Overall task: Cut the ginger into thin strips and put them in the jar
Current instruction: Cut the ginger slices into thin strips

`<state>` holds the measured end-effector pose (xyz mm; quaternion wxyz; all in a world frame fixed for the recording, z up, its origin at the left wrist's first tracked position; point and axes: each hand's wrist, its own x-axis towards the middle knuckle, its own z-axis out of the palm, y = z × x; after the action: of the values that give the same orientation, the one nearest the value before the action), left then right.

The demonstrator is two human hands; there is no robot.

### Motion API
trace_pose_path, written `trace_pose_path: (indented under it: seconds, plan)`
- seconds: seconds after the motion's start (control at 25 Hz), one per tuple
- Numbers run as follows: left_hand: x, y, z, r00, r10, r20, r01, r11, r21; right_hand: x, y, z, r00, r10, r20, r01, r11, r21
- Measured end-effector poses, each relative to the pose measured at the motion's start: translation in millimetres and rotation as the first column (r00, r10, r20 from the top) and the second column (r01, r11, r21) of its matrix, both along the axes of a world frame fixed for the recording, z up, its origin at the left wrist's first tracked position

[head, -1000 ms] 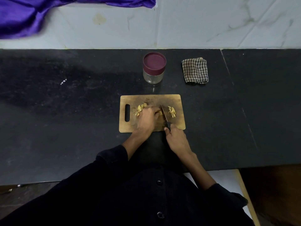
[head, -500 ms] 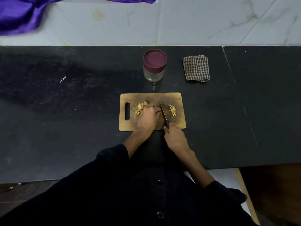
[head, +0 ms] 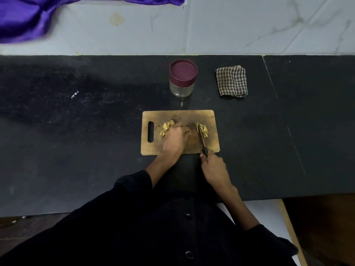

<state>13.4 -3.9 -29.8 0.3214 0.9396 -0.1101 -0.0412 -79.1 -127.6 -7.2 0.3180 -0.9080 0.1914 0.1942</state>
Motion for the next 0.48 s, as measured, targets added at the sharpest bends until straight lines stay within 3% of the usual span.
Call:
trace_pose_path:
  seconds: [0.28,0.48]
  plan:
    - [3,6,2,1.0,-0.001,-0.013,-0.001,0.995,-0.103,6,1,3,1.0,-0.011,0.004,0.011,0.999,0.032]
    - [3,4,-1,0.999,0.019,-0.032,-0.022,0.996,-0.084,13,8,3,0.999,0.029,0.015,-0.029,0.998,0.054]
